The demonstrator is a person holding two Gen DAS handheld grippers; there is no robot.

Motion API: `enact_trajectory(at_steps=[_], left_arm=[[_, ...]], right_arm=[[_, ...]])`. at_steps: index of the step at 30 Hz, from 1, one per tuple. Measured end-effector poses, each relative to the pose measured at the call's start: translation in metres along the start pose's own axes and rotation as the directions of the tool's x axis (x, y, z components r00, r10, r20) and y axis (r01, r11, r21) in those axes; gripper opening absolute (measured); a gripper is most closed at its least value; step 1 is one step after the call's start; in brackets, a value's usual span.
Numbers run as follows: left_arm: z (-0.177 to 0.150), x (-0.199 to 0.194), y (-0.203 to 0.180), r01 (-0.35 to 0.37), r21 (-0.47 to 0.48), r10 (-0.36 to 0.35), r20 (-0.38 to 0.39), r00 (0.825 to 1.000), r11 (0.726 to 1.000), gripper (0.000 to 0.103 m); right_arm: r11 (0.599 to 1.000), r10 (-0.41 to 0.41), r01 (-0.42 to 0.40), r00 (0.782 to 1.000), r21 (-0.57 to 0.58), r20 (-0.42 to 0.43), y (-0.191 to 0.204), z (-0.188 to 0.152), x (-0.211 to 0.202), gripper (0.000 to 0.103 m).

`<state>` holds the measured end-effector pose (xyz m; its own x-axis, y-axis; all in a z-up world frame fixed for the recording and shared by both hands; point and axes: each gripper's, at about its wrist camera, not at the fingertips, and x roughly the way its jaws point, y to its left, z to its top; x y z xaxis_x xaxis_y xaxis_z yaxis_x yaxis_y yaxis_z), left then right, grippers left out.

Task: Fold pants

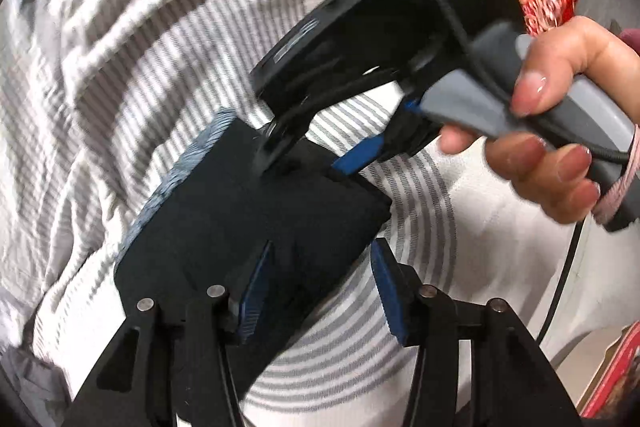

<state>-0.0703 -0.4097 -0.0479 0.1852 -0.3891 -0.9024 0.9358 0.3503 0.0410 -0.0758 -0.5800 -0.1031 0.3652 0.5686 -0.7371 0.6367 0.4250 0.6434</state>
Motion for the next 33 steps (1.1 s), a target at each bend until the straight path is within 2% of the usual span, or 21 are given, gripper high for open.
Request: enact_trajectory(at_steps=[2, 4, 7, 8, 11, 14, 18, 21, 22, 23, 25, 28, 33], left_arm=[[-0.003, -0.009, 0.019, -0.006, -0.07, 0.005, -0.004, 1.0, 0.997, 0.052], [-0.006, -0.015, 0.039, -0.028, -0.133, 0.027, -0.011, 1.0, 0.991, 0.052], [-0.01, -0.019, 0.078, -0.077, -0.238, 0.072, -0.031, 0.997, 0.968, 0.052], [-0.013, -0.017, 0.091, -0.093, -0.27, 0.084, -0.044, 0.995, 0.958, 0.052], [-0.022, -0.003, 0.125, -0.14, -0.357, 0.106, -0.113, 0.988, 0.923, 0.052], [-0.031, 0.015, 0.147, -0.148, -0.43, 0.083, -0.167, 0.983, 0.891, 0.052], [-0.045, 0.036, 0.162, -0.135, -0.526, 0.029, -0.204, 0.978, 0.84, 0.052], [-0.056, 0.052, 0.159, -0.139, -0.563, 0.0, -0.239, 0.971, 0.815, 0.052], [-0.06, 0.056, 0.159, -0.135, -0.573, -0.009, -0.242, 0.97, 0.809, 0.052], [-0.063, 0.06, 0.158, -0.131, -0.578, -0.019, -0.245, 0.969, 0.805, 0.052], [-0.065, 0.065, 0.152, -0.136, -0.563, -0.009, -0.247, 0.969, 0.815, 0.054], [-0.067, 0.069, 0.148, -0.154, -0.533, 0.02, -0.247, 0.969, 0.832, 0.06], [-0.068, 0.078, 0.157, -0.129, -0.556, -0.023, -0.257, 0.966, 0.821, 0.062]], right_arm=[[0.994, -0.111, 0.111, 0.992, -0.01, 0.052, 0.009, -0.004, -0.015, 0.081], [0.979, -0.198, 0.202, 0.976, -0.037, 0.091, 0.021, -0.01, -0.026, 0.08], [0.954, -0.269, 0.285, 0.95, -0.09, 0.156, 0.043, -0.02, -0.037, 0.08], [0.942, -0.29, 0.313, 0.94, -0.119, 0.178, 0.053, -0.024, -0.038, 0.078], [0.903, -0.333, 0.373, 0.921, -0.213, 0.202, 0.08, -0.033, -0.029, 0.056], [0.862, -0.374, 0.414, 0.909, -0.291, 0.185, 0.093, -0.035, -0.009, 0.038], [0.836, -0.421, 0.453, 0.892, -0.309, 0.167, 0.091, -0.033, 0.012, 0.037], [0.8, -0.487, 0.51, 0.86, -0.317, 0.153, 0.076, -0.036, 0.025, 0.037], [0.802, -0.495, 0.511, 0.858, -0.31, 0.133, 0.066, -0.036, 0.03, 0.037], [0.817, -0.486, 0.497, 0.866, -0.291, 0.115, 0.056, -0.036, 0.033, 0.036], [0.838, -0.463, 0.476, 0.879, -0.267, 0.115, 0.046, -0.037, 0.032, 0.035], [0.822, -0.473, 0.491, 0.871, -0.29, 0.135, 0.046, -0.041, 0.035, 0.037], [0.822, -0.468, 0.488, 0.872, -0.293, 0.14, 0.047, -0.042, 0.037, 0.039]])
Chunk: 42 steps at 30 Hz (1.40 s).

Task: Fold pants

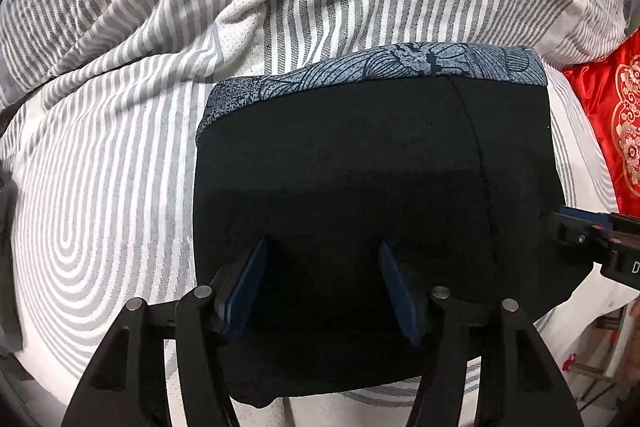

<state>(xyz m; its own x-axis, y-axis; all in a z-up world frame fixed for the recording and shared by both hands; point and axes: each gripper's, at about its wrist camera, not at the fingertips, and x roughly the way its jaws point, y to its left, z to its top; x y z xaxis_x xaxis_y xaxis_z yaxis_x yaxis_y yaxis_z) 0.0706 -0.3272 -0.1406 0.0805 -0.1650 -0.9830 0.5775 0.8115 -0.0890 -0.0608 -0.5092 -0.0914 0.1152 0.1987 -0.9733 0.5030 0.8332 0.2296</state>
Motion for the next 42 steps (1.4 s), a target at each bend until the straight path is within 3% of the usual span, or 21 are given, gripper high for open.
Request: enact_trajectory(at_steps=[4, 16, 17, 18, 19, 22, 23, 26, 30, 34, 39, 42], left_arm=[[0.005, -0.001, -0.002, 0.008, 0.001, -0.008, -0.007, 1.0, 1.0, 0.074], [0.01, 0.003, -0.007, -0.02, -0.064, 0.018, -0.029, 0.999, 0.998, 0.078], [0.011, 0.003, -0.007, -0.033, -0.076, 0.03, -0.034, 0.999, 0.997, 0.082], [0.011, 0.004, -0.006, -0.074, -0.098, 0.071, -0.042, 0.997, 0.992, 0.098], [0.01, 0.006, -0.002, -0.102, -0.122, 0.096, -0.055, 0.994, 0.987, 0.103], [0.008, 0.009, 0.008, -0.06, -0.205, 0.048, -0.06, 0.997, 0.977, 0.103], [0.007, 0.009, 0.007, -0.065, -0.198, 0.056, -0.055, 0.997, 0.978, 0.103], [0.005, 0.009, 0.002, -0.09, -0.191, 0.085, -0.034, 0.996, 0.977, 0.103], [0.004, 0.005, 0.002, -0.096, -0.231, 0.09, -0.038, 0.995, 0.968, 0.103], [0.001, -0.004, 0.0, -0.115, -0.209, 0.11, -0.037, 0.993, 0.971, 0.103], [-0.013, -0.015, -0.005, -0.105, -0.185, 0.101, -0.03, 0.994, 0.977, 0.103], [-0.032, -0.023, -0.001, -0.089, -0.191, 0.086, -0.025, 0.996, 0.978, 0.103]], right_arm=[[1.0, -0.004, 0.004, 1.0, -0.012, 0.005, 0.0, -0.001, 0.0, 0.039], [0.997, 0.071, -0.072, 0.997, 0.03, 0.021, -0.012, -0.003, -0.005, 0.041], [0.995, 0.087, -0.088, 0.996, 0.038, 0.024, -0.015, -0.004, -0.006, 0.042], [0.994, 0.102, -0.103, 0.995, 0.044, 0.024, -0.017, -0.004, -0.007, 0.043], [0.992, 0.114, -0.115, 0.993, 0.049, 0.021, -0.019, -0.004, -0.007, 0.043], [0.986, 0.156, -0.156, 0.988, 0.06, 0.011, -0.024, -0.003, -0.008, 0.047], [0.983, 0.173, -0.173, 0.985, 0.063, 0.007, -0.026, -0.002, -0.009, 0.05], [0.961, 0.276, -0.275, 0.961, 0.041, -0.011, -0.024, -0.002, -0.008, 0.087], [0.978, 0.2, -0.201, 0.979, -0.051, -0.028, -0.003, -0.003, -0.012, 0.09], [0.976, 0.211, -0.211, 0.977, -0.051, -0.01, 0.002, -0.009, -0.025, 0.09], [0.984, 0.166, -0.166, 0.986, -0.061, -0.014, -0.002, -0.019, -0.03, 0.09], [0.994, 0.099, -0.1, 0.995, -0.05, -0.024, -0.006, -0.027, -0.024, 0.09]])
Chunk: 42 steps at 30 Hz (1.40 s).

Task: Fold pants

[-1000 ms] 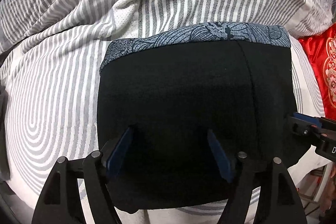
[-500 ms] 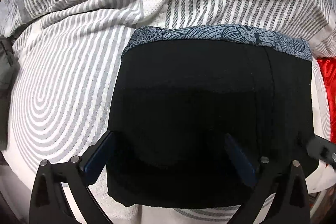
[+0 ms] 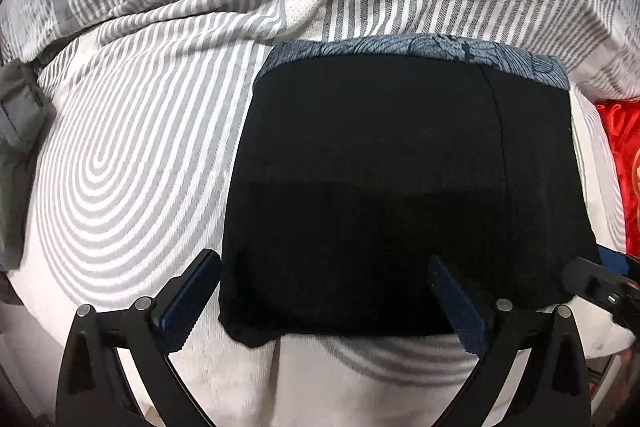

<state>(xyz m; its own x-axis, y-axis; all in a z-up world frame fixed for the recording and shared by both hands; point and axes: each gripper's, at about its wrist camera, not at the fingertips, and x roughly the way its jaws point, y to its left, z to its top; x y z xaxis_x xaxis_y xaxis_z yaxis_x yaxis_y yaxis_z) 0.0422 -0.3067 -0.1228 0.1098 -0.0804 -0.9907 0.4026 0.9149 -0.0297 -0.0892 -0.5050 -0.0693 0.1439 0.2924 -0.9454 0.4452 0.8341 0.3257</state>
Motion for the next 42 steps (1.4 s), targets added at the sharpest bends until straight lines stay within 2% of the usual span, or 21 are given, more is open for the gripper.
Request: enact_trajectory(at_steps=[4, 11, 20, 30, 36, 42], left_arm=[[-0.017, -0.008, 0.005, -0.001, 0.013, 0.001, -0.001, 1.0, 1.0, 0.103], [-0.041, -0.029, 0.012, 0.006, 0.063, -0.006, 0.007, 1.0, 0.998, 0.103], [-0.059, -0.051, 0.019, 0.03, 0.107, -0.032, 0.013, 0.999, 0.994, 0.103], [-0.068, -0.05, 0.023, 0.048, 0.135, -0.051, 0.023, 0.998, 0.99, 0.103], [-0.065, -0.048, 0.029, 0.03, 0.098, -0.033, 0.025, 0.999, 0.995, 0.103], [-0.033, -0.035, 0.045, 0.087, 0.016, -0.088, 0.041, 0.995, 0.996, 0.103]], right_arm=[[0.998, -0.013, 0.014, 1.0, 0.067, -0.003, -0.005, -0.013, -0.001, 0.09], [0.994, -0.008, 0.006, 1.0, 0.105, 0.016, -0.001, -0.04, -0.011, 0.09], [0.989, -0.007, 0.002, 1.0, 0.149, 0.03, 0.002, -0.073, -0.022, 0.09], [0.982, -0.027, 0.02, 0.999, 0.188, 0.035, 0.0, -0.095, -0.021, 0.09], [0.98, -0.015, 0.013, 1.0, 0.198, 0.007, -0.005, -0.089, -0.011, 0.09], [0.987, 0.02, -0.028, 0.999, 0.16, 0.05, -0.022, -0.054, -0.022, 0.09]])
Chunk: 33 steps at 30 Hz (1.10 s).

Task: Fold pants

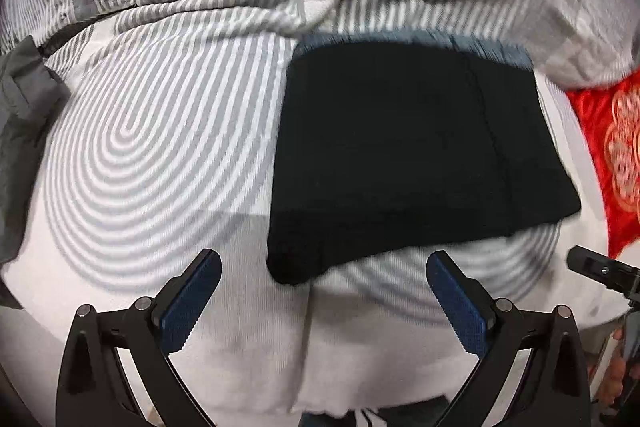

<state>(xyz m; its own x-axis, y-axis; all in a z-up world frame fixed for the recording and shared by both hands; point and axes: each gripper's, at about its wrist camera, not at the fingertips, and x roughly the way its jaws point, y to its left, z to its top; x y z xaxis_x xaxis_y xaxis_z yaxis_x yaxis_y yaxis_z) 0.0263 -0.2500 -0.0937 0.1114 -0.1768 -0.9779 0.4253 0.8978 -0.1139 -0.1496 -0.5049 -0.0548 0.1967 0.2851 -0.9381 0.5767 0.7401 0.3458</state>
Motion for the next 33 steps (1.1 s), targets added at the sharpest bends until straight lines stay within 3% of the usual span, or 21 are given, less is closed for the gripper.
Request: enact_trajectory(at_steps=[6, 10, 17, 20, 27, 33], left_arm=[[0.043, 0.02, 0.008, 0.088, 0.028, -0.088, 0.015, 0.996, 0.996, 0.103], [0.063, 0.043, 0.013, 0.15, 0.067, -0.149, -0.026, 0.988, 0.986, 0.103], [0.074, 0.066, 0.015, 0.193, 0.099, -0.185, -0.091, 0.979, 0.976, 0.103], [0.073, 0.078, 0.014, 0.209, 0.112, -0.193, -0.138, 0.971, 0.971, 0.103], [0.083, 0.091, 0.012, 0.249, 0.092, -0.233, -0.159, 0.959, 0.964, 0.103], [0.09, 0.105, 0.0, 0.289, 0.069, -0.271, -0.194, 0.943, 0.955, 0.103]], right_arm=[[0.99, 0.137, -0.137, 0.99, 0.017, -0.006, -0.032, 0.054, 0.01, 0.09], [0.978, 0.208, -0.208, 0.978, 0.01, -0.024, -0.046, 0.083, 0.022, 0.09], [0.957, 0.283, -0.288, 0.955, -0.044, -0.089, -0.046, 0.11, 0.047, 0.09], [0.948, 0.301, -0.311, 0.945, -0.062, -0.131, -0.041, 0.113, 0.061, 0.09], [0.935, 0.323, -0.342, 0.93, -0.092, -0.175, -0.031, 0.12, 0.077, 0.09], [0.94, 0.309, -0.33, 0.932, -0.09, -0.189, -0.02, 0.127, 0.088, 0.09]])
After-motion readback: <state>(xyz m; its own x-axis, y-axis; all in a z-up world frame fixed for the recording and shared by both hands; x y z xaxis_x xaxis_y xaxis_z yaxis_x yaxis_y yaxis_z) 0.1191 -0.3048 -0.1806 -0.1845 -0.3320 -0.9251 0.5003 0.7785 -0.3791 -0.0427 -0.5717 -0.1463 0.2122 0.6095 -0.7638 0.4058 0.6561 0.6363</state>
